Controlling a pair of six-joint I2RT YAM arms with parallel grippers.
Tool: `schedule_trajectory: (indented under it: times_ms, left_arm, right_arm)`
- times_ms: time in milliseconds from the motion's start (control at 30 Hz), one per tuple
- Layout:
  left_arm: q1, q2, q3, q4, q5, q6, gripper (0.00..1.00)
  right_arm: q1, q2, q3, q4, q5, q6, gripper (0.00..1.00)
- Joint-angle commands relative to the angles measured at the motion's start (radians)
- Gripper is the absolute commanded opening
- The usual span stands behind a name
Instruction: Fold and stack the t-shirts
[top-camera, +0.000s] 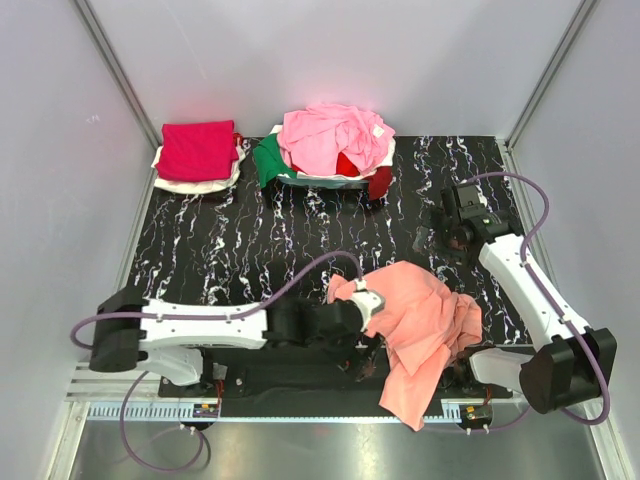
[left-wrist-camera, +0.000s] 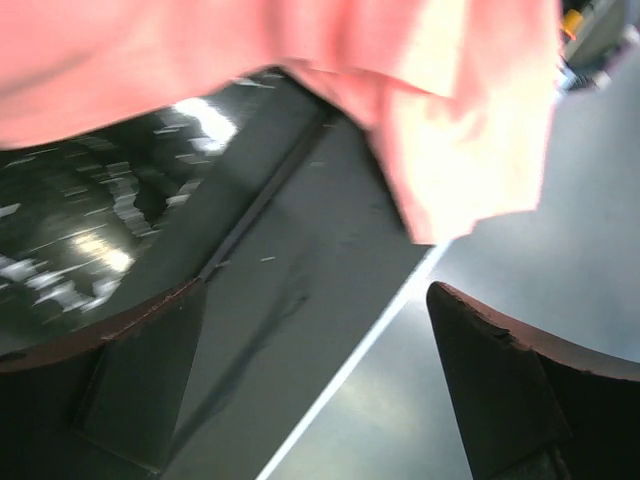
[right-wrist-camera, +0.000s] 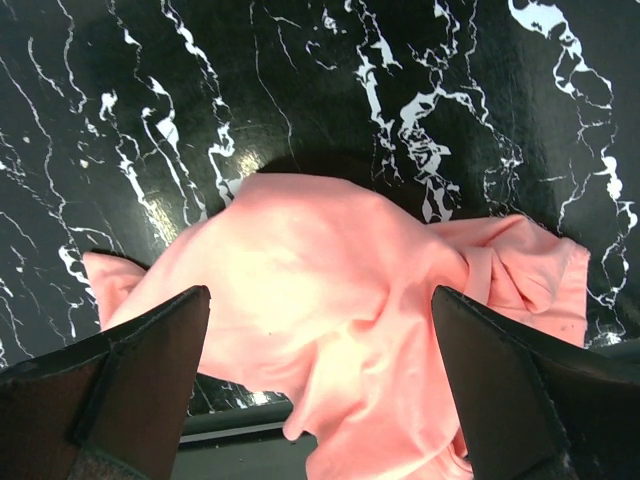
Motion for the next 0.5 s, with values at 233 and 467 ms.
schedule_trajectory:
  times_ms: [233, 467]
  left_arm:
    - [-0.063, 0.386, 0.292, 0.07, 0.232, 0.059, 0.99]
    - [-0.063, 0.527, 0.403, 0.018, 0.336, 0.103, 0.84]
  right_arm:
    - [-0.004, -0.025, 0.038, -0.021, 0.017, -0.007, 1.0]
    - [-0.004, -0.022, 0.027, -0.01, 0.008, -0.01, 1.0]
